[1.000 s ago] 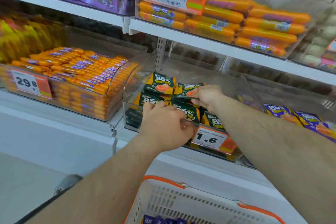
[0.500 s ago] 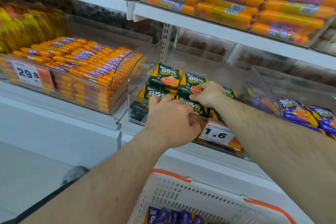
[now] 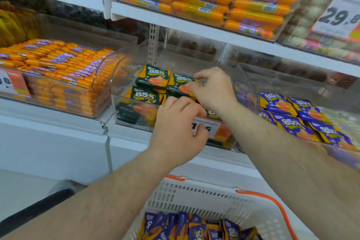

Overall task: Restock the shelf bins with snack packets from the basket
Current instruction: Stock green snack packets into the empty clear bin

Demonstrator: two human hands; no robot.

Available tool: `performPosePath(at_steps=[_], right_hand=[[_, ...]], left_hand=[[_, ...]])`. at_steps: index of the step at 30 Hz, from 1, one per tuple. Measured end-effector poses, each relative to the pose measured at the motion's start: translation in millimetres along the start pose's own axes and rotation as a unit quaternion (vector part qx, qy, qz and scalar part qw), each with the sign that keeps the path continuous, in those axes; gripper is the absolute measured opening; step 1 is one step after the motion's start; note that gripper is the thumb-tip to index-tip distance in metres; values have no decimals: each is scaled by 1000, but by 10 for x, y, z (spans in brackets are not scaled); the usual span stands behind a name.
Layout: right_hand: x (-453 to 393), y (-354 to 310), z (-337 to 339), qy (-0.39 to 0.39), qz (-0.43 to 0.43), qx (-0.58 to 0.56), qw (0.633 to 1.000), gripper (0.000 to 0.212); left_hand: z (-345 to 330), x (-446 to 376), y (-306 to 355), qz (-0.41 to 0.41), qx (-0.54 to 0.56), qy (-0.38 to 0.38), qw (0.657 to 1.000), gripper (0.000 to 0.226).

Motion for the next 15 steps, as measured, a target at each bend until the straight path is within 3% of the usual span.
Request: performPosePath(at_steps=[3,6,8,11,15], right_hand=[[537,67,232,101,122,-73,985,8],[1104,345,354,135,142,-114,974,9],[1488,631,355,112,86,-116,983,10],[2002,1164,310,36,-27,-81,996,13],[2466,1863,207,-93,-196,4,976,23]], left_hand=[[-153,302,225,-46,34,-122,991,28],[-307,580,415,-96,-4,-358,929,38],[-402,741,523,-153,-39,-463,872,44],[-516,938,678,-200,-71,-552,807,46],[-622,1094,753,-211,-83,-620,751,33]])
Point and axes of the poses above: each hand's wrist, its own x-axis away from the middle knuckle, its own z-axis out of the back of the hand, y = z × x, the point moved 1 cm from there along -x, towards the middle knuckle, and after that the axes turned 14 degrees about -x, right-handed, at the moved point
